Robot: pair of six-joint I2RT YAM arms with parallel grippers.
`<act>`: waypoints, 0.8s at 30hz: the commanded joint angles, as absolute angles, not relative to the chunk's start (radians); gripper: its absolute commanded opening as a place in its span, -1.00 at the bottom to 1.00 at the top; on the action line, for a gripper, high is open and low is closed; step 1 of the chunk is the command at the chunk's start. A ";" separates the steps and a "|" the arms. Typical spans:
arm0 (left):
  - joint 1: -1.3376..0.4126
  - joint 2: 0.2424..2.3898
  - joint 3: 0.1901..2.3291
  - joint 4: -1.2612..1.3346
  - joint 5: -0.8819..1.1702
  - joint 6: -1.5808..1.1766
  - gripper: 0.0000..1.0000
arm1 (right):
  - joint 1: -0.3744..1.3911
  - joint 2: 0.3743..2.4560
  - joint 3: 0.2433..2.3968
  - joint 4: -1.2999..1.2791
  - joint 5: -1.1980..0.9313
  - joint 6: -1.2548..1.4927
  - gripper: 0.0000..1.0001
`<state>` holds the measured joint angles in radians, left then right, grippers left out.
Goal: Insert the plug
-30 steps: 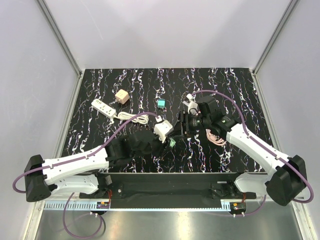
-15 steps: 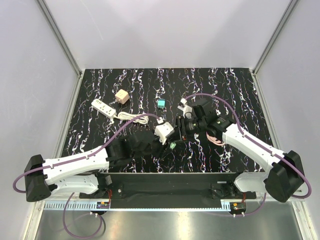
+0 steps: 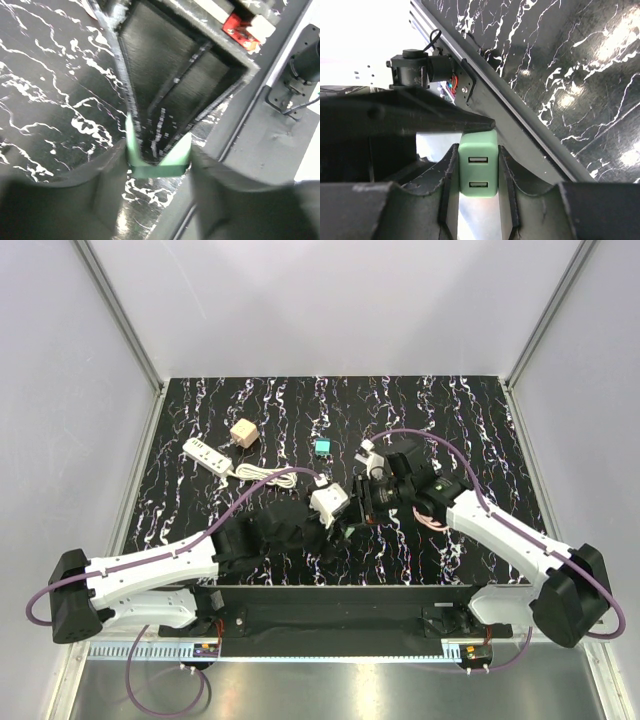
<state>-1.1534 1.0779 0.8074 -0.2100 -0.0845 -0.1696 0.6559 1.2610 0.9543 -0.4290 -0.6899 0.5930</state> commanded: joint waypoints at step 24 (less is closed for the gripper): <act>-0.684 1.381 1.286 -0.615 -0.165 -0.319 0.98 | 0.423 1.612 1.420 -0.805 0.426 0.745 -1.00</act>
<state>-0.6769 1.3552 1.2625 -0.5571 -0.1661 -0.3176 0.4328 1.5417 1.3457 -0.7807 0.2829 0.6682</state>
